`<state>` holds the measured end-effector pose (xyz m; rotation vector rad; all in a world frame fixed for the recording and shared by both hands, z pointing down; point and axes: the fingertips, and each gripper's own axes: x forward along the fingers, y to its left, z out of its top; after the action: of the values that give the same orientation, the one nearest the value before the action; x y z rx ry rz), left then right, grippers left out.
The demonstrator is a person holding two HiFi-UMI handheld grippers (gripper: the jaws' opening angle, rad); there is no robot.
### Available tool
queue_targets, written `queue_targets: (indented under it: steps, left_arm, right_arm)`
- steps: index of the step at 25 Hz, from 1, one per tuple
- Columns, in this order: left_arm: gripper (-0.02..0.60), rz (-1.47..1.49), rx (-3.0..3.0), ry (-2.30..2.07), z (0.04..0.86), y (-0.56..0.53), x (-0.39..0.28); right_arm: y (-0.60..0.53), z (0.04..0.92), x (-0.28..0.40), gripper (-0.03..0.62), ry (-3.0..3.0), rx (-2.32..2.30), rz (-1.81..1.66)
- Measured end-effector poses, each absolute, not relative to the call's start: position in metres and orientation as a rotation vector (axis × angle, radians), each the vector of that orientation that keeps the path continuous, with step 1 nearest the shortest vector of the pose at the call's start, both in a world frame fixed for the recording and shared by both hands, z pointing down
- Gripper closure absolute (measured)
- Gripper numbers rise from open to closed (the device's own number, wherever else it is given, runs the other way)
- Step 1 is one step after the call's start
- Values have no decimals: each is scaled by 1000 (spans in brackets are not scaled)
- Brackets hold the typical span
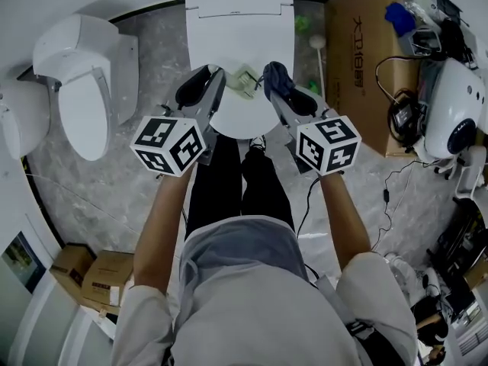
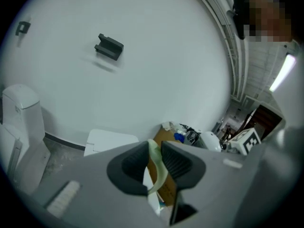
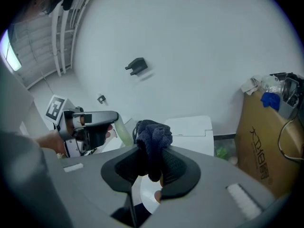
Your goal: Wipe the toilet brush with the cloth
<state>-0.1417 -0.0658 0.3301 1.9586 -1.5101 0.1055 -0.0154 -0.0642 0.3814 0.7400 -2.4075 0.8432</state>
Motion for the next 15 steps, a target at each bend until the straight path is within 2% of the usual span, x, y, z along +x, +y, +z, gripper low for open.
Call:
queue_targets:
  steps: [15]
  left_arm:
    - [581,33,1963,-1487,335,-60,-152]
  right_arm:
    - [-84,468,-57,503,-2386,479,888]
